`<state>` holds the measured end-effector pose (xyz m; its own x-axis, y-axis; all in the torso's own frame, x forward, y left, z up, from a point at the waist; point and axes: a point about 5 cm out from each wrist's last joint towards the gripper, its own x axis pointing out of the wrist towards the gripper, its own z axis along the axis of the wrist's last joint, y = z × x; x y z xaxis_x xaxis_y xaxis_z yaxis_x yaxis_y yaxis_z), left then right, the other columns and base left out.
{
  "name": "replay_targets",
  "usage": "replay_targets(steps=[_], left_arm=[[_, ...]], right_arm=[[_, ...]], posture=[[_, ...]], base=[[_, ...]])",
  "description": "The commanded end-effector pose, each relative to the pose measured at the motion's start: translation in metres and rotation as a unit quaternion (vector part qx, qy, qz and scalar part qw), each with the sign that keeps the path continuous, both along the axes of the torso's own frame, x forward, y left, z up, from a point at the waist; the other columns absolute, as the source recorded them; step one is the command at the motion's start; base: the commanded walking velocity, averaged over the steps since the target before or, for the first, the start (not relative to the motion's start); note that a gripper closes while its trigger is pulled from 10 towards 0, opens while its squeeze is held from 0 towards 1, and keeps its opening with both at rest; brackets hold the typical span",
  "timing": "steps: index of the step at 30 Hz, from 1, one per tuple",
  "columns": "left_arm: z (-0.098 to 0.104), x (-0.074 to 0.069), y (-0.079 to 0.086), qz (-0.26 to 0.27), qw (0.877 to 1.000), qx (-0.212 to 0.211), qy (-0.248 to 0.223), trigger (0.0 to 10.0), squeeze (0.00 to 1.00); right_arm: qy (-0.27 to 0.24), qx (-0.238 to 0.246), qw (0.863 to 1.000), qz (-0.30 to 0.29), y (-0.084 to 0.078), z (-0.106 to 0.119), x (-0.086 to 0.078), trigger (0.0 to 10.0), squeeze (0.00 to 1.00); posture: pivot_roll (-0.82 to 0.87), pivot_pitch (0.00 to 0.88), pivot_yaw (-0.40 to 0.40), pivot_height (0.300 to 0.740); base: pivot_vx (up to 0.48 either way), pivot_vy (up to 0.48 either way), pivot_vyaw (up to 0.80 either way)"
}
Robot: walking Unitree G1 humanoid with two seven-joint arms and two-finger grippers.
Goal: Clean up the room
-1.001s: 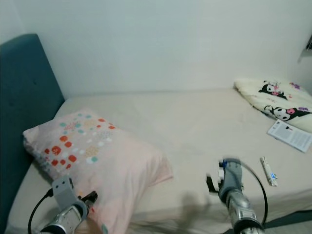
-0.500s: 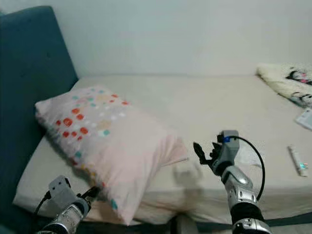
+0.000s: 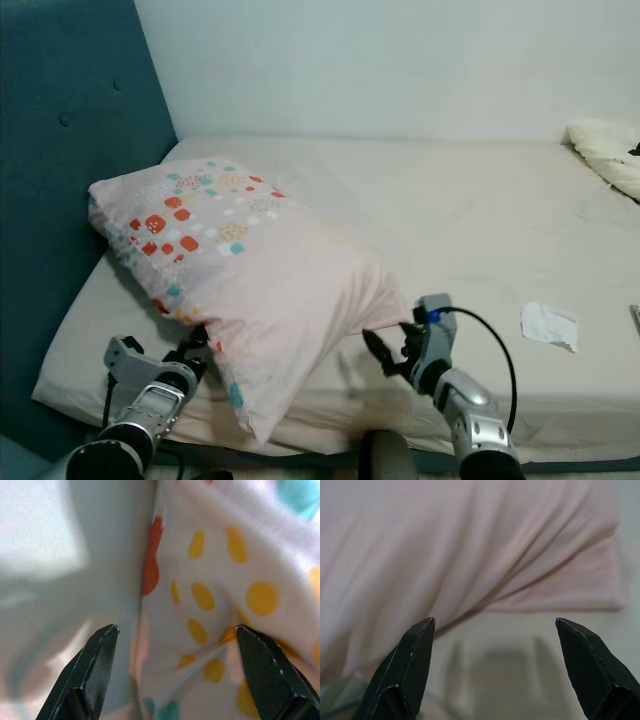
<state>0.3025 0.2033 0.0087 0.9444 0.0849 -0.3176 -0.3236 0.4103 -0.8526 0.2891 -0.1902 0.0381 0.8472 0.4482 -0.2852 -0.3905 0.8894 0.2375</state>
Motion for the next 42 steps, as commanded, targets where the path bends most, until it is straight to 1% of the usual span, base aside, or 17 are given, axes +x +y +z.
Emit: replay_targets(steps=[1, 4, 5, 8, 12, 14, 17, 19, 20, 22, 26, 28, 29, 32, 34, 37, 42], left_arm=[[0.003, 0.002, 0.005, 0.005, 1.0, -0.007, -0.013, 10.0, 0.0], [0.004, -0.005, 0.028, 0.034, 0.999, 0.023, -0.018, 10.0, 0.0], [0.004, -0.005, 0.028, 0.034, 0.999, 0.023, -0.018, 10.0, 0.0], [0.008, -0.007, 0.045, 0.05, 0.998, 0.041, -0.019, 10.0, 0.0], [0.016, -0.002, 0.047, 0.027, 0.998, 0.034, -0.054, 10.0, 0.0], [0.02, 0.002, 0.039, 0.0, 0.997, 0.02, -0.079, 10.0, 0.0], [0.02, 0.004, 0.033, -0.015, 0.996, 0.015, -0.087, 10.0, 0.0], [0.019, 0.006, 0.017, -0.048, 0.995, 0.012, -0.092, 10.0, 0.0], [0.019, 0.006, 0.017, -0.048, 0.995, 0.012, -0.092, 10.0, 0.0], [0.015, 0.008, -0.002, -0.082, 0.993, 0.017, -0.088, 10.0, 0.0], [0.013, 0.009, -0.016, -0.1, 0.991, 0.017, -0.086, 10.0, 0.0], [0.012, 0.01, -0.032, -0.125, 0.988, 0.023, -0.083, 10.0, 0.0], [0.012, 0.01, -0.032, -0.125, 0.988, 0.023, -0.083, 10.0, 0.0], [0.013, 0.012, -0.046, -0.14, 0.986, 0.02, -0.087, 10.0, 0.0], [0.015, 0.013, -0.048, -0.138, 0.986, 0.014, -0.091, 10.0, 0.0], [0.027, 0.023, -0.062, -0.139, 0.982, -0.014, -0.124, 10.0, 0.0], [0.038, 0.03, -0.074, -0.157, 0.975, -0.023, -0.155, 10.0, 0.0]], right_arm=[[0.006, -0.006, 1.0, 0.007, 0.001, -0.002, -0.002, 10.0, 0.0], [0.013, -0.003, 1.0, 0.012, 0.005, -0.004, -0.006, 10.0, 0.0], [0.013, -0.003, 1.0, 0.012, 0.005, -0.004, -0.006, 10.0, 0.0], [0.014, -0.005, 1.0, 0.013, 0.006, -0.005, -0.007, 10.0, 0.0], [0.016, -0.007, 1.0, 0.013, 0.008, -0.004, -0.008, 10.0, 0.0], [0.016, -0.007, 1.0, 0.012, 0.008, -0.003, -0.007, 10.0, 0.0], [0.016, -0.008, 1.0, 0.012, 0.008, -0.003, -0.007, 10.0, 0.0], [0.014, -0.008, 1.0, 0.011, 0.009, -0.001, -0.006, 10.0, 0.0], [0.014, -0.008, 1.0, 0.011, 0.009, -0.001, -0.006, 10.0, 0.0], [0.011, -0.01, 1.0, 0.009, 0.009, 0.001, -0.005, 10.0, 0.0], [0.009, -0.01, 1.0, 0.007, 0.007, 0.003, -0.004, 10.0, 0.0], [0.005, -0.01, 1.0, 0.004, 0.005, 0.006, -0.003, 10.0, 0.0], [0.005, -0.01, 1.0, 0.004, 0.005, 0.006, -0.003, 10.0, 0.0], [0.0, -0.01, 1.0, 0.003, 0.005, 0.009, -0.002, 10.0, 0.0], [0.0, -0.01, 1.0, 0.003, 0.005, 0.009, -0.002, 10.0, 0.0], [0.001, -0.01, 1.0, 0.004, 0.006, 0.009, -0.002, 10.0, 0.0], [0.002, -0.018, 1.0, 0.003, 0.008, 0.007, -0.003, 10.0, 0.0]], posture=[[-0.04, 0.0, -0.02, 0.506], [-0.03, 0.0, -0.021, 0.486], [-0.03, 0.0, -0.021, 0.486], [-0.02, 0.0, -0.017, 0.471], [-0.01, 0.0, -0.016, 0.451], [-0.01, 0.0, -0.016, 0.441], [-0.01, 0.0, -0.016, 0.436], [-0.01, 0.0, -0.015, 0.426], [-0.01, 0.0, -0.015, 0.426], [-0.02, 0.0, -0.016, 0.416], [-0.02, 0.0, -0.017, 0.406], [-0.03, 0.0, -0.017, 0.396], [-0.03, 0.0, -0.017, 0.396], [-0.03, 0.0, -0.017, 0.381], [-0.03, 0.0, -0.017, 0.376], [-0.03, 0.0, -0.017, 0.356], [-0.03, 0.0, -0.017, 0.346]], base=[[0.0, 0.0, 0.0], [0.0, 0.0, 0.0], [0.0, 0.0, 0.0], [0.0, 0.0, 0.0], [0.0, 0.0, 0.0], [0.0, 0.0, 0.0], [0.0, 0.0, 0.0], [0.0, 0.0, 0.0], [0.0, 0.0, 0.0], [0.0, 0.0, 0.0], [0.0, 0.0, 0.0], [0.0, 0.0, 0.0], [0.0, 0.0, 0.0], [0.0, 0.0, 0.0], [0.0, 0.0, 0.0], [0.0, 0.0, 0.0], [0.0, 0.0, 0.0]])
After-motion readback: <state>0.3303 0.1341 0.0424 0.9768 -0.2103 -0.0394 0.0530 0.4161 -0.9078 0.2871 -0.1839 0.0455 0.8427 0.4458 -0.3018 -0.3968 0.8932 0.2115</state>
